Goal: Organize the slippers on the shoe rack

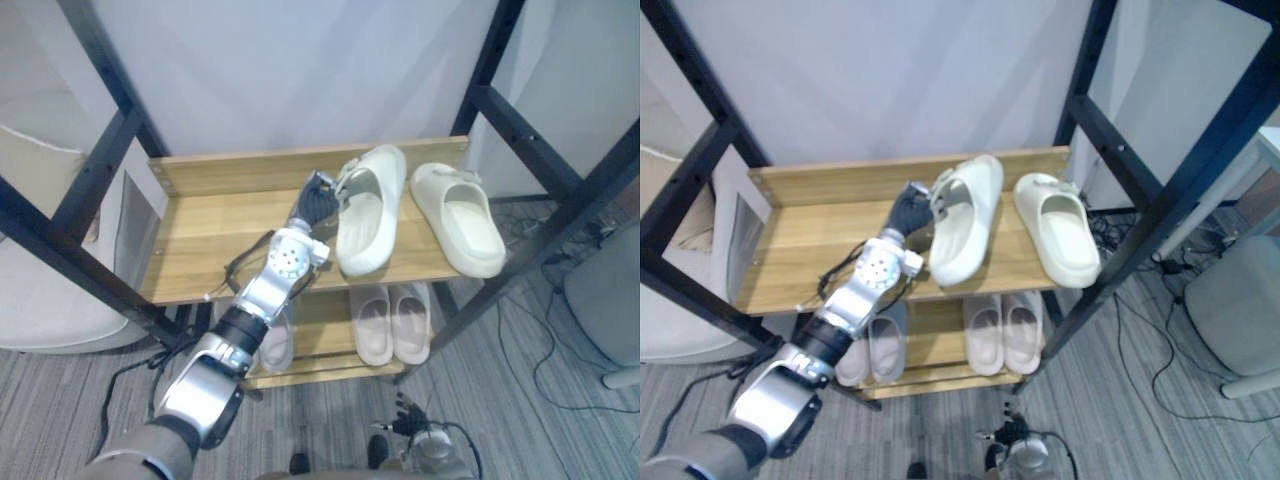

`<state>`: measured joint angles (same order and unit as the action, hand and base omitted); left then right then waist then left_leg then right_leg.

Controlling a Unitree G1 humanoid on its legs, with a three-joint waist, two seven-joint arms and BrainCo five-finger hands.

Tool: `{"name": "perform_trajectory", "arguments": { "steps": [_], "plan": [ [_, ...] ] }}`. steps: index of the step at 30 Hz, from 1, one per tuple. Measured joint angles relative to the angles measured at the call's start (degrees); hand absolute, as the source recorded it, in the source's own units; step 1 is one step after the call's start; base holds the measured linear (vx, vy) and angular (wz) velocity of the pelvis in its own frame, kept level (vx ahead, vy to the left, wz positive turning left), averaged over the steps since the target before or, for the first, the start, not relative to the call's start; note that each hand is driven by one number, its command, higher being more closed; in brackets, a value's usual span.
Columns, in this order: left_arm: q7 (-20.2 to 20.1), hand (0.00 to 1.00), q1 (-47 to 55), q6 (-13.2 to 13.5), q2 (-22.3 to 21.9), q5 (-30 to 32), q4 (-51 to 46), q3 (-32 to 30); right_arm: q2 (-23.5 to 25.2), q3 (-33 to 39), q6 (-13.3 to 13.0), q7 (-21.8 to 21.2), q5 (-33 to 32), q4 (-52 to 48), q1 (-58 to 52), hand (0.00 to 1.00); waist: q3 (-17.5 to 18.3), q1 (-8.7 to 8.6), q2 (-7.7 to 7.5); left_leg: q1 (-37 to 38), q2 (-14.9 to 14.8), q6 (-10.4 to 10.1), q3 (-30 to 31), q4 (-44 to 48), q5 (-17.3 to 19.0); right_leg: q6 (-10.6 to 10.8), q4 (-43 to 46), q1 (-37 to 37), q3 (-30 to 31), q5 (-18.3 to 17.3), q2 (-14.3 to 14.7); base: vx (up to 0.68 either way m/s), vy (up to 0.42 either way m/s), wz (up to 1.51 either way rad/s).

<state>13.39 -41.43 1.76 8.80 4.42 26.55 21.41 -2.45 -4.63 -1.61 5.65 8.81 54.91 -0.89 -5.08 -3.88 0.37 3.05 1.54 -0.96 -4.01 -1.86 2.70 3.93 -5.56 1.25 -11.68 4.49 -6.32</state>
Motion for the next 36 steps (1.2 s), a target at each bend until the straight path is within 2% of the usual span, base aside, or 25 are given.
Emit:
{"name": "perform_trajectory", "arguments": {
  "steps": [5,10,11,15,36],
  "plan": [
    [0.0,1.0,0.0,0.0,-0.7,0.0,0.0,1.1,-0.3,0.2,-0.1,0.0,-0.1,0.0,0.0,0.0,-0.1,-0.35,0.08,0.0,0.0,0.0,0.0,0.0,0.0,0.0,0.0,0.0,0.0,0.0,0.0,0.0,0.0,-0.01],
    [-0.1,1.0,-2.3,0.0,-0.9,0.1,1.8,1.0,-1.7,2.3,-1.0,-0.1,0.0,-0.3,-1.3,0.0,-0.6,-1.5,0.29,0.1,0.0,0.0,-0.3,0.0,0.0,0.0,0.0,0.0,0.3,0.0,0.0,0.0,0.0,-0.02],
    [-0.1,0.0,-2.7,0.0,-0.7,0.1,2.2,0.9,-1.9,2.8,-1.1,-0.1,-0.4,-0.6,-1.5,0.0,-0.8,-1.62,0.28,0.1,-0.1,0.0,-0.5,0.0,0.0,0.0,0.0,-0.1,0.5,0.1,0.1,0.0,0.0,-0.05],
    [-0.1,0.0,-2.9,-0.1,-0.8,0.6,2.3,0.5,-2.1,2.7,-1.2,-0.3,-0.4,-2.3,-1.6,0.0,-2.0,-2.06,0.25,0.3,-0.4,-0.2,-1.3,0.0,0.1,-0.1,0.0,-0.2,1.2,0.2,0.3,0.0,-0.001,-0.08],
    [0.2,0.0,-2.8,-1.1,-1.8,0.6,4.0,-2.5,-2.1,2.7,-1.3,-0.5,-2.1,-2.4,-1.8,0.0,-2.0,-2.34,0.25,0.6,-0.9,-0.4,-1.8,0.0,0.4,-0.1,0.0,-0.2,1.6,0.1,0.8,-0.01,-0.005,-0.01]
  ]
}}
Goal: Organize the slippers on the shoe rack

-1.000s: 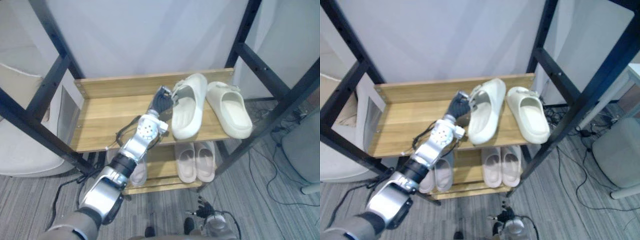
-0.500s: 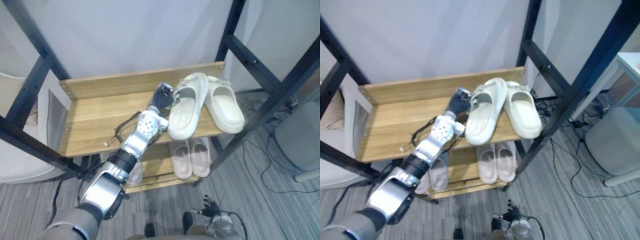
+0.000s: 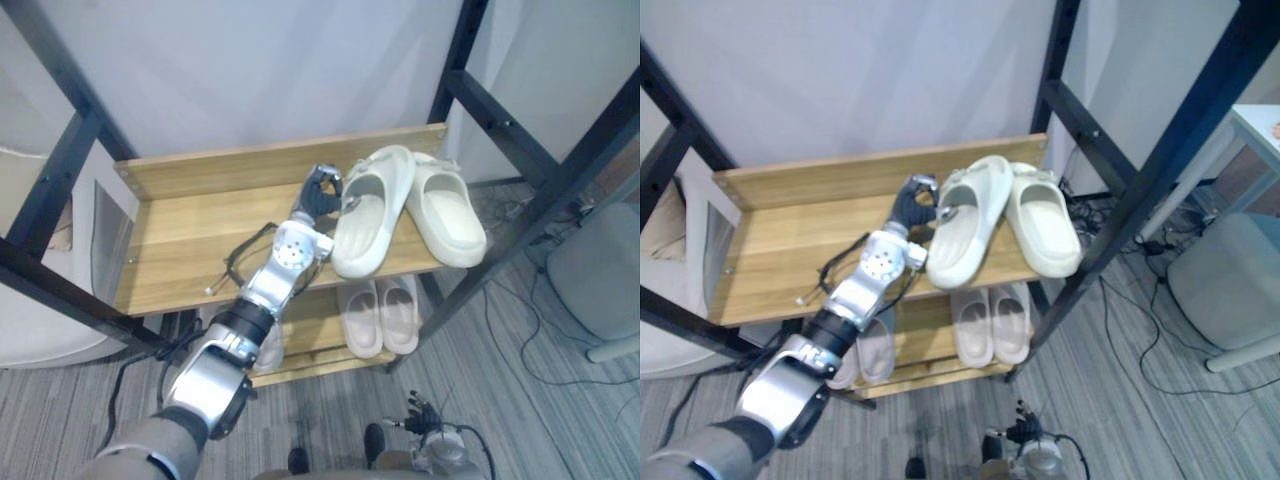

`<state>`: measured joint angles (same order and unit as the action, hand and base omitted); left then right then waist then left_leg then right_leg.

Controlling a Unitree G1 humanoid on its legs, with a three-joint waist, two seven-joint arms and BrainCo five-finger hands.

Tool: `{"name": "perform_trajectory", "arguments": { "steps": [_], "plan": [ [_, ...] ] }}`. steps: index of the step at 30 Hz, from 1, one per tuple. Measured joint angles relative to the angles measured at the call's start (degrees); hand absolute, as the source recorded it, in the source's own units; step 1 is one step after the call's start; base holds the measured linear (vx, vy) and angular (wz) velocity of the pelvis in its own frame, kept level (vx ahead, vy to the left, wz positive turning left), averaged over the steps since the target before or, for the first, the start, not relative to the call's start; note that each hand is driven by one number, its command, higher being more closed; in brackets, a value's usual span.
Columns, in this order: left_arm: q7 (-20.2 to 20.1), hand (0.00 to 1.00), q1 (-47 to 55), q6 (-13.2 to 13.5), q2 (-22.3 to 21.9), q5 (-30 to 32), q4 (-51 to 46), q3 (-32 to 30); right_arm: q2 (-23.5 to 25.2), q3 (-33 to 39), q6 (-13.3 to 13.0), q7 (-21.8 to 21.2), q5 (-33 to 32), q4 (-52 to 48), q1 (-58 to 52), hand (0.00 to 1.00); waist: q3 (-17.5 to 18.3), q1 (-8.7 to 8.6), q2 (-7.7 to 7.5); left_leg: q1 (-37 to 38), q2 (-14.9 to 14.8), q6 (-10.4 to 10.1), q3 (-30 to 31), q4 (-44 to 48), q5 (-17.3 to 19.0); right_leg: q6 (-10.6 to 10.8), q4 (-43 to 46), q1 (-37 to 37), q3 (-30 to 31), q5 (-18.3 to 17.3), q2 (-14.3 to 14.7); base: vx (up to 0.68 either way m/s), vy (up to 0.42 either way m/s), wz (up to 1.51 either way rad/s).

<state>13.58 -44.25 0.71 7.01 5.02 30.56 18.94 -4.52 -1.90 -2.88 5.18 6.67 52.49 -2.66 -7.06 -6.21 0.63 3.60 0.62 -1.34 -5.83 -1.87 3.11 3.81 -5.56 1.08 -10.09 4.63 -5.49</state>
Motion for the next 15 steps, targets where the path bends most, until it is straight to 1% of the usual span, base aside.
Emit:
{"name": "perform_trajectory", "arguments": {
  "steps": [15],
  "plan": [
    [0.3,0.0,2.6,0.1,-0.7,-0.7,-0.8,-2.3,0.0,-0.3,0.2,0.0,0.0,0.0,0.0,0.0,0.0,0.14,0.0,0.5,0.0,0.0,0.6,0.1,0.0,0.0,0.0,0.9,-0.6,0.0,0.0,0.0,-0.001,0.01]
  ]
}}
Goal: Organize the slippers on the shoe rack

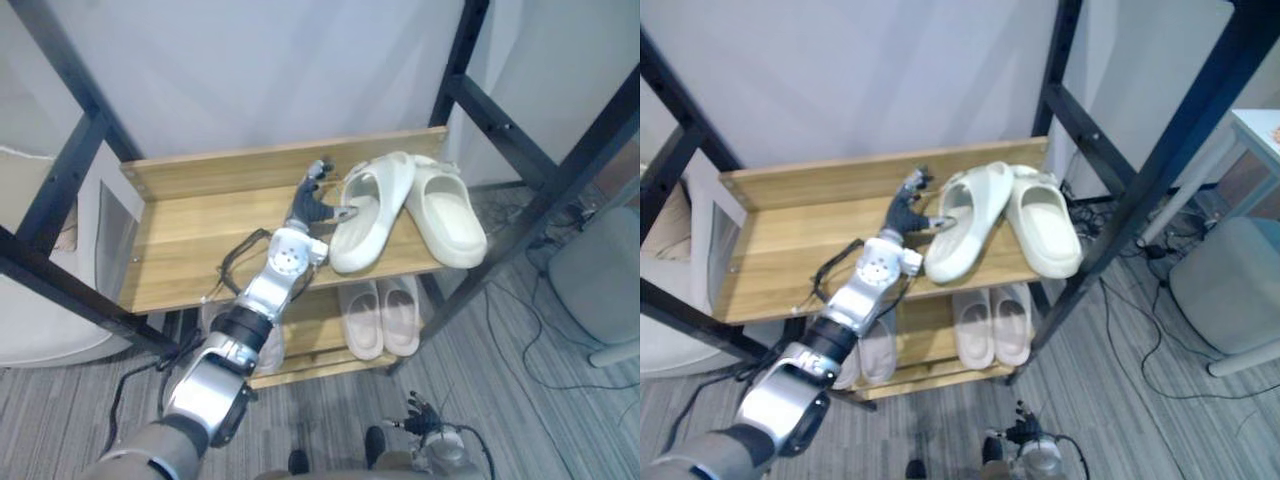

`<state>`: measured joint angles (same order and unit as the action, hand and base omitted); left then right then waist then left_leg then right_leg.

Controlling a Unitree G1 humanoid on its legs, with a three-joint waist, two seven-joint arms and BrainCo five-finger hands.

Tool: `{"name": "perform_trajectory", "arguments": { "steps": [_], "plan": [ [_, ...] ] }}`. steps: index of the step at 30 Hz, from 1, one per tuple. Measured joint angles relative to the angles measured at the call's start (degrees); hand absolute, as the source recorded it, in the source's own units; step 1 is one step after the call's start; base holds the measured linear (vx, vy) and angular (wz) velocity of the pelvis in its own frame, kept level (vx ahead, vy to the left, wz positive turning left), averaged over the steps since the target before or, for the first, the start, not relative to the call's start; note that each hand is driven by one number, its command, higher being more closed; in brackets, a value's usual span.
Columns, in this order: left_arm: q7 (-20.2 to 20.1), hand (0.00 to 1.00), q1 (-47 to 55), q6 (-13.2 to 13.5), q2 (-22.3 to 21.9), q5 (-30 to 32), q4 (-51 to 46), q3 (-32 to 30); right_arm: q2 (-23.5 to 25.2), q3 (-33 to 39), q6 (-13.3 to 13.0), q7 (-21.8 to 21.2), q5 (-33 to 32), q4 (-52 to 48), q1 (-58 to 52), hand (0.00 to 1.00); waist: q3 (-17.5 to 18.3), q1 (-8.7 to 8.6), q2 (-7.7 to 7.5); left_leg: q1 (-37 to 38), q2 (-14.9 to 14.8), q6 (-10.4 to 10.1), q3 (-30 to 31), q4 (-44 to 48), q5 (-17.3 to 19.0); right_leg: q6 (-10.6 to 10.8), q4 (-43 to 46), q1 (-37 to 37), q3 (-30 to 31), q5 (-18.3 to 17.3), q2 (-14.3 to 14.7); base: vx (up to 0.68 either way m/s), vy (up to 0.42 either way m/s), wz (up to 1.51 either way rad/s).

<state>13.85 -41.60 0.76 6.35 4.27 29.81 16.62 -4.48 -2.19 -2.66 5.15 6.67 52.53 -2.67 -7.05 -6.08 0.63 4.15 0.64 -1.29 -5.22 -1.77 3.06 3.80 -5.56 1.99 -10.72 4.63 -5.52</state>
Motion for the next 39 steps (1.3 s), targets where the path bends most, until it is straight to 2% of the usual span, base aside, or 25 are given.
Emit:
{"name": "perform_trajectory", "arguments": {
  "steps": [16,21,29,39],
  "plan": [
    [0.8,0.0,3.0,0.0,-0.2,-2.1,-4.0,-2.2,0.1,-0.3,0.4,0.0,0.0,0.1,-0.1,0.0,0.0,0.69,0.0,0.6,0.1,0.1,1.2,0.0,-0.1,0.0,0.0,1.2,-1.2,0.0,0.0,-0.01,-0.003,0.02],
    [0.8,0.0,4.8,0.2,-0.3,-2.4,-6.8,-2.2,0.1,-0.3,0.5,0.0,0.0,0.1,-0.4,0.0,0.1,1.66,-0.04,0.7,0.1,0.2,1.5,0.0,-0.2,0.0,0.0,1.3,-1.5,0.0,-0.1,-0.05,-0.006,0.03],
    [0.5,0.0,11.3,1.3,-0.9,-10.7,-13.5,-2.1,0.1,-0.3,1.1,0.0,0.1,0.2,-0.7,0.0,0.2,2.75,-0.21,0.9,0.4,0.4,2.9,0.0,-0.4,0.0,0.0,2.1,-3.1,-0.2,-0.4,-0.02,-0.003,0.08],
    [-1.9,0.0,20.1,2.1,-1.0,-22.7,-21.6,1.3,1.0,-1.1,1.9,0.5,0.1,1.4,-0.7,0.0,1.0,3.93,-1.43,1.1,0.9,0.9,4.3,-0.1,-0.8,0.2,0.0,3.2,-4.8,-0.3,-1.0,-0.03,0.005,0.09]
  ]
}}
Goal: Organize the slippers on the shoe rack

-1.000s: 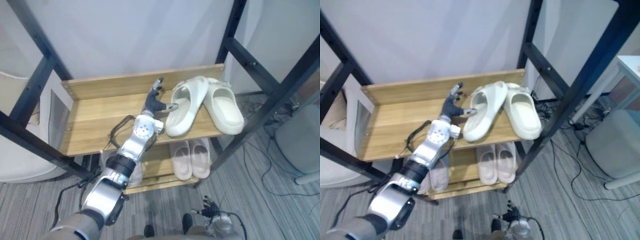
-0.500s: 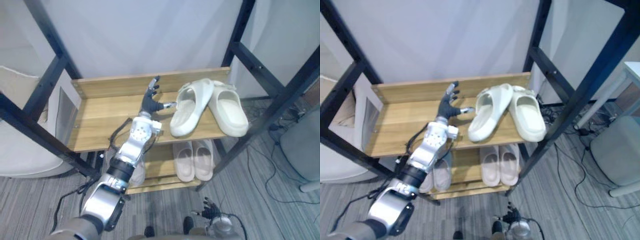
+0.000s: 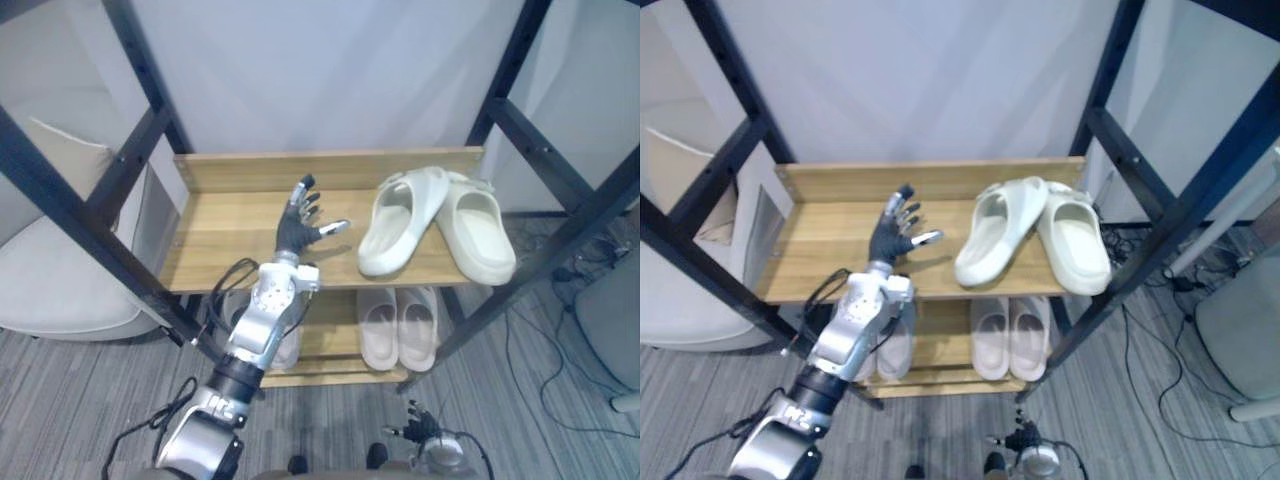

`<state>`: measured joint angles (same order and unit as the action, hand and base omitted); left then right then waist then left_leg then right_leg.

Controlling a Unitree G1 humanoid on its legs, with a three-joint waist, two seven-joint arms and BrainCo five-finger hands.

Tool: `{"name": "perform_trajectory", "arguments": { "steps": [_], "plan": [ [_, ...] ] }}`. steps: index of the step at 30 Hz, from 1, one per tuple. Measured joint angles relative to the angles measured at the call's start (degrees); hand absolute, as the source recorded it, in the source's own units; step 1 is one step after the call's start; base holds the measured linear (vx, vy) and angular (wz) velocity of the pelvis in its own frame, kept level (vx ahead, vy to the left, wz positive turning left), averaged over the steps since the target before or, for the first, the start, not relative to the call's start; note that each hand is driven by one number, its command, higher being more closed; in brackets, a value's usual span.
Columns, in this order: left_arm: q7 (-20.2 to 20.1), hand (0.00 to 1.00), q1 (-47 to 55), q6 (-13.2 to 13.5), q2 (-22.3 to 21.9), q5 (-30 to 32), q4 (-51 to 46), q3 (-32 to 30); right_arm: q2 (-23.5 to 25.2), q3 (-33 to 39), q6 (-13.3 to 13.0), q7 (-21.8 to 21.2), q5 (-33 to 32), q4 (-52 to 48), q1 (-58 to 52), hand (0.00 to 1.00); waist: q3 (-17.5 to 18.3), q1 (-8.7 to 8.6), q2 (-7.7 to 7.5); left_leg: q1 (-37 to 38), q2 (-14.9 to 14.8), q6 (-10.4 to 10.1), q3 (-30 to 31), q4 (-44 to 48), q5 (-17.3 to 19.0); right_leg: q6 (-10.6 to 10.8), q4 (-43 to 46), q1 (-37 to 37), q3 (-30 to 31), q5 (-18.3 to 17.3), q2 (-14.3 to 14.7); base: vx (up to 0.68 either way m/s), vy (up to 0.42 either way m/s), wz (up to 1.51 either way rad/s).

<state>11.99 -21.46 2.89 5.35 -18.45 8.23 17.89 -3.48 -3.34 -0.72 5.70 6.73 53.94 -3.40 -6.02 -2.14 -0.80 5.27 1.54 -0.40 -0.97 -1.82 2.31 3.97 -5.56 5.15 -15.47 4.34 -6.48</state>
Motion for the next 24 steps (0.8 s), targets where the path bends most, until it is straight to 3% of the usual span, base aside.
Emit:
{"name": "perform_trajectory", "arguments": {
  "steps": [6,16,24],
  "plan": [
    [-2.3,0.0,3.6,0.1,-0.1,-3.9,-0.9,4.8,0.1,-1.6,0.0,0.2,0.0,1.0,0.2,0.0,0.8,0.45,-0.71,-0.1,0.2,0.1,0.6,-0.1,-0.1,0.1,0.0,0.2,-0.7,0.0,-0.2,-0.04,0.003,0.06],
    [-5.1,0.0,5.6,-0.7,-0.1,-5.9,-2.4,13.0,-0.1,-3.0,0.1,1.0,-0.1,2.3,0.4,0.0,2.1,0.78,-0.56,-0.1,0.3,0.1,1.6,-0.3,-0.4,0.1,0.0,0.5,-1.8,-0.3,-0.3,-0.02,-0.001,0.06],
    [-5.8,0.0,5.5,-0.7,-0.2,-5.9,-2.4,15.7,-0.3,-4.2,0.3,1.2,-0.1,3.4,1.1,0.0,2.5,0.78,-0.6,-0.1,0.3,0.1,1.7,-0.5,-0.5,0.2,0.0,0.5,-1.9,-0.4,-0.4,0.0,0.0,0.0]
  ]
}}
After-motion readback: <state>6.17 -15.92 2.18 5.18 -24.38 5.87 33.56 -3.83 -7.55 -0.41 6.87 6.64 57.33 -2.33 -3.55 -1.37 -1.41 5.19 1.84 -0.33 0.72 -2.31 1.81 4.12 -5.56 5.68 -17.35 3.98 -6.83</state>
